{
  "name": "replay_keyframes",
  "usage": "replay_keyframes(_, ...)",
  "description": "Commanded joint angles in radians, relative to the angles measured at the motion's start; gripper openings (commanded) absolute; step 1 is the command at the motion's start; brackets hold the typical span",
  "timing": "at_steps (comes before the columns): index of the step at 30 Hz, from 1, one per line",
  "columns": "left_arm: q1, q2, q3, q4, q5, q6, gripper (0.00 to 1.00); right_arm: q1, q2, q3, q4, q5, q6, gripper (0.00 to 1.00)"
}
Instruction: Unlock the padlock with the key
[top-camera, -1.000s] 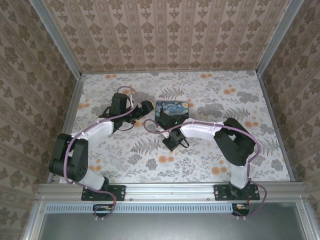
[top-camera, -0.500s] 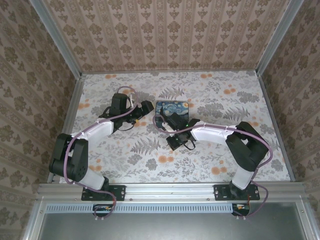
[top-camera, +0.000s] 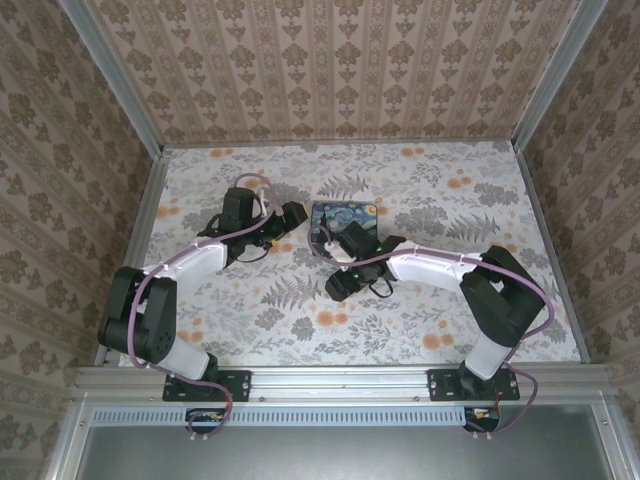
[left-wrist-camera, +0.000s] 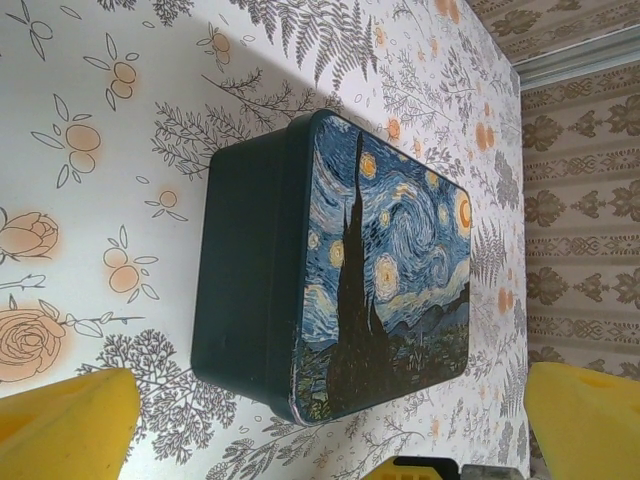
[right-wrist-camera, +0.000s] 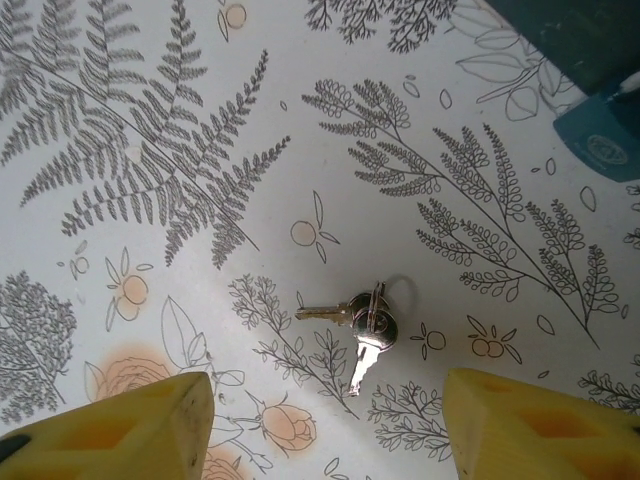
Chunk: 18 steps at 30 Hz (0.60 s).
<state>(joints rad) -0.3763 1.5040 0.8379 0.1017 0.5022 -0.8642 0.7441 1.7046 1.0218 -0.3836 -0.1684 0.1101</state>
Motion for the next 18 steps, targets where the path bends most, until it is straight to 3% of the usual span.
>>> replay_keyframes(1, 0.025, -0.026, -0.004, -0.002, 0.02, 0.005, 1.0, 0.0, 0.043, 0.034, -0.038, 0.011, -0.034, 0.64)
replay_keyframes(8, 0.074, -0.068, -0.011, -0.018, 0.031, 0.011, 1.0, 0.01, 0.092, 0.052, -0.013, 0.02, -0.017, 0.59)
replay_keyframes(18, 0.088, -0.071, -0.018, -0.014, 0.043, 0.015, 1.0, 0.063, 0.153, 0.13, -0.149, 0.139, -0.135, 0.62)
